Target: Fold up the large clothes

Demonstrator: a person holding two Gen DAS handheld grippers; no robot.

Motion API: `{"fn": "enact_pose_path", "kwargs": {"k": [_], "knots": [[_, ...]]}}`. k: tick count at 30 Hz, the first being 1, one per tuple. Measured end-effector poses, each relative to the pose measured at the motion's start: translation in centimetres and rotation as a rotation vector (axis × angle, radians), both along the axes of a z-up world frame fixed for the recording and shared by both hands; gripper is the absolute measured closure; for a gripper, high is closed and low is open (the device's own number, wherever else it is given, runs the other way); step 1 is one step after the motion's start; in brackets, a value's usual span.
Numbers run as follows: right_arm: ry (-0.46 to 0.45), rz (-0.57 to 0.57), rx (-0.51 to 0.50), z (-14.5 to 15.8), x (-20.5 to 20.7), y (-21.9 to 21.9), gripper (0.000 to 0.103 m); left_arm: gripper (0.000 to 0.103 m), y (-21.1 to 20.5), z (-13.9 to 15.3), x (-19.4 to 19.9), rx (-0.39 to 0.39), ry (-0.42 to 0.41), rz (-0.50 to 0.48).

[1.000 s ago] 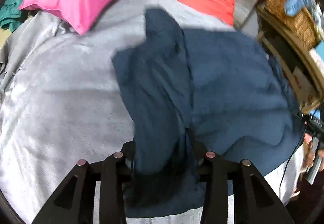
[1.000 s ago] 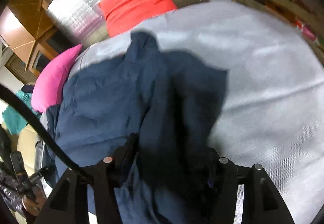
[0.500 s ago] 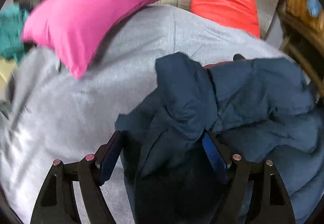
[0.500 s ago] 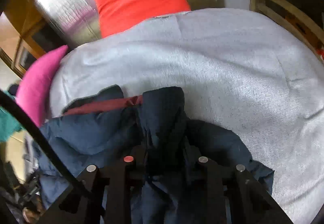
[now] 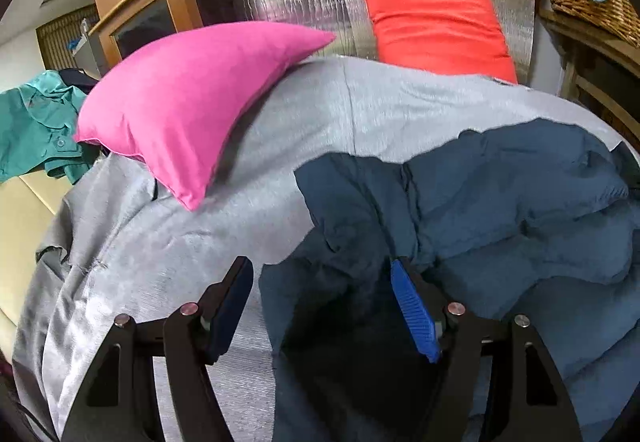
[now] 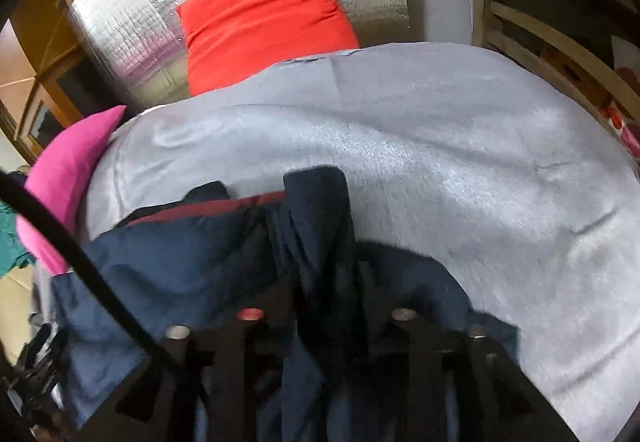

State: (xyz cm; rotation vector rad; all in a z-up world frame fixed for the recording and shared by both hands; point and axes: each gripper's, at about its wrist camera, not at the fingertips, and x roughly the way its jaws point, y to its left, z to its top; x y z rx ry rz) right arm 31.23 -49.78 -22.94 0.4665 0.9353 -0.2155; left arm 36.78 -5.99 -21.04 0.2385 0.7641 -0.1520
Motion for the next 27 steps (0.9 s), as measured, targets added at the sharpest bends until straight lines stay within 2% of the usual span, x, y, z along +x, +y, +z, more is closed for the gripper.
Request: {"fn": "enact_pose_path", "kwargs": {"k": [1, 2, 8, 10, 13, 14, 16, 17, 18, 19, 21, 23, 25, 27], "knots": [[-0.014, -0.017, -0.006, 0.9, -1.3, -0.3, 0.031, 0.030, 0.1, 0.2, -0.1, -0.004, -0.003, 0.000], [-0.034, -0.028, -0.015, 1.6, -2.2, -0.1, 0.028, 0.030, 0.2, 0.5, -0.3, -0.008, -0.010, 0.001], [-0.008, -0.035, -0.006, 2.3, -9.4, -0.4, 0.028, 0.030, 0.4, 1.8, -1.2, -0.002, -0.053, 0.002], [0.001, -0.066, 0.010, 1.4, -11.5, -0.3, 0.022, 0.030, 0.4, 2.2, -1.6, 0.009, -0.070, -0.005], [0.055, -0.079, 0.086, -1.4, -12.0, 0.3, 0.021, 0.030, 0.4, 2.5, -2.3, 0.018, -0.081, -0.010], [0.068, -0.080, 0.110, -2.4, -11.7, 0.4, 0.022, 0.030, 0.5, 2.6, -2.4, 0.019, -0.085, -0.008], [0.041, -0.074, 0.159, -3.0, -11.6, 1.0, 0.047, 0.030, 0.8, 3.0, -2.9, 0.021, -0.091, -0.007], [0.026, -0.071, 0.129, -2.2, -11.7, 1.5, 0.055, 0.030, 0.9, 3.2, -3.2, 0.022, -0.097, -0.006], [0.005, -0.061, 0.099, -1.3, -12.1, 1.9, 0.068, 0.030, 1.0, 3.5, -3.4, 0.024, -0.104, -0.002], [-0.038, -0.044, 0.054, -0.1, -12.6, 2.6, 0.070, 0.030, 1.3, 3.8, -3.7, 0.023, -0.112, 0.002], [-0.103, -0.037, -0.004, 1.5, -13.6, 3.5, 0.071, 0.030, 1.6, 4.1, -4.2, 0.019, -0.118, 0.002], [-0.036, -0.057, -0.005, -0.1, -13.5, 3.1, 0.070, 0.030, 1.9, 4.3, -4.7, 0.028, -0.124, 0.009], [0.038, -0.075, 0.002, -2.1, -12.9, 2.7, 0.052, 0.030, 2.1, 4.3, -5.1, 0.032, -0.114, 0.012], [0.036, -0.109, 0.027, -1.5, -13.6, 2.7, 0.051, 0.030, 2.6, 4.2, -5.6, 0.035, -0.099, 0.013]]}}
